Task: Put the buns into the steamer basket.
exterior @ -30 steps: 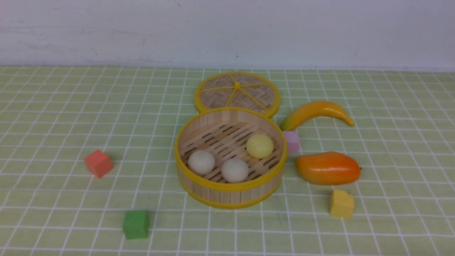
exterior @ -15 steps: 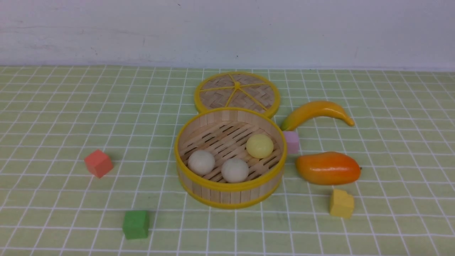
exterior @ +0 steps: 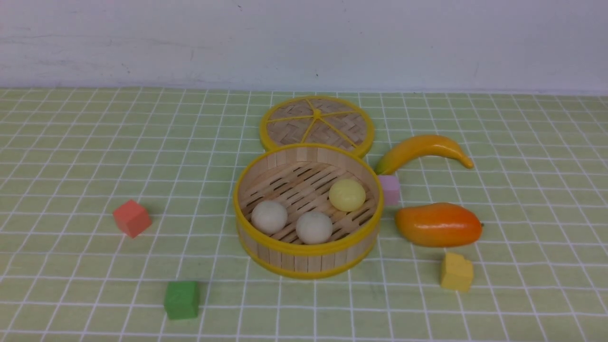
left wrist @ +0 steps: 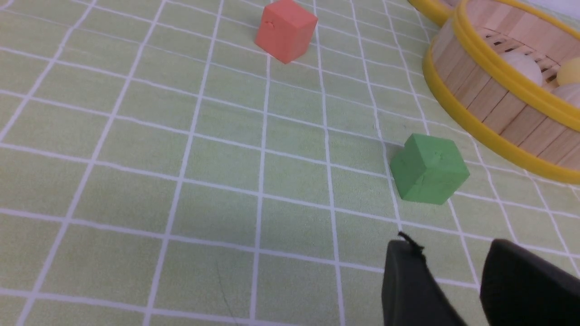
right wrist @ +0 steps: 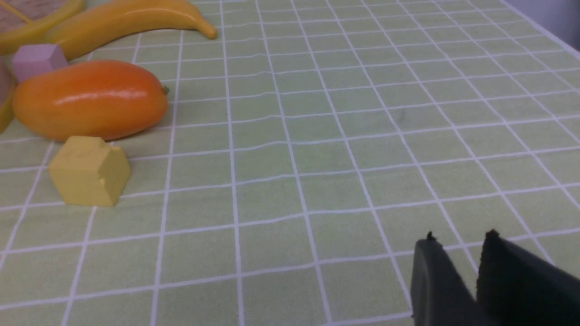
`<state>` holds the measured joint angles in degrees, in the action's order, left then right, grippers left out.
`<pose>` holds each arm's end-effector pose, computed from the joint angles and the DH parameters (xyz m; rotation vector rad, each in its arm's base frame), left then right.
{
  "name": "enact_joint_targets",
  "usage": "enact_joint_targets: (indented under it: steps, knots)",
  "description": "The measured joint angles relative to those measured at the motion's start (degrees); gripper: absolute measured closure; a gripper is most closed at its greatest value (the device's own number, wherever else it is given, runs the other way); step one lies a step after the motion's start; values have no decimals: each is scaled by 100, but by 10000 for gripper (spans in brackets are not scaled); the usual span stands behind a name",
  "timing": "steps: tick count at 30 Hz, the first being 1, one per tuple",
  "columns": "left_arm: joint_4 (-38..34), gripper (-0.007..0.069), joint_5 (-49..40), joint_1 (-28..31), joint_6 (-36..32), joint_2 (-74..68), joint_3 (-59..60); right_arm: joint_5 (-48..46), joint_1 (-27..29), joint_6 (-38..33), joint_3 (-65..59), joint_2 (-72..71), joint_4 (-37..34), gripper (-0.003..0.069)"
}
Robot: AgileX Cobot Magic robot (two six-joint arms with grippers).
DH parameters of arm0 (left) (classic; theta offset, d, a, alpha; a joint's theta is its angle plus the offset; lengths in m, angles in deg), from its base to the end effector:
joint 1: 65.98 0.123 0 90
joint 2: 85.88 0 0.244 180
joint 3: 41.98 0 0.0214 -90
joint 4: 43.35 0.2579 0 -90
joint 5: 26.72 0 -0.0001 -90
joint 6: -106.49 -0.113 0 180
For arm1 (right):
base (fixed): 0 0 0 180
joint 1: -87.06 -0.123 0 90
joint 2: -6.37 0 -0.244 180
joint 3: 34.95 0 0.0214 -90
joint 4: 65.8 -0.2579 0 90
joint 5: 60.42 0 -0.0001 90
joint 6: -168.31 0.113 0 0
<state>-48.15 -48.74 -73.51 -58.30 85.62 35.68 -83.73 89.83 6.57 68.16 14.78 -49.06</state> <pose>0.1204 -0.0195 0.1625 -0.1795 1.8937 -0.3532 0.1200 -0.0187 0.1669 0.1698 1.8717 -0.1068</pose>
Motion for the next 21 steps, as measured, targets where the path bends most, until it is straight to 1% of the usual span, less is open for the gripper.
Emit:
enact_joint_targets:
  steps: [21]
  knots:
    - [-16,387,0,2,0,0,0,0,0,-4,0,0,6,477]
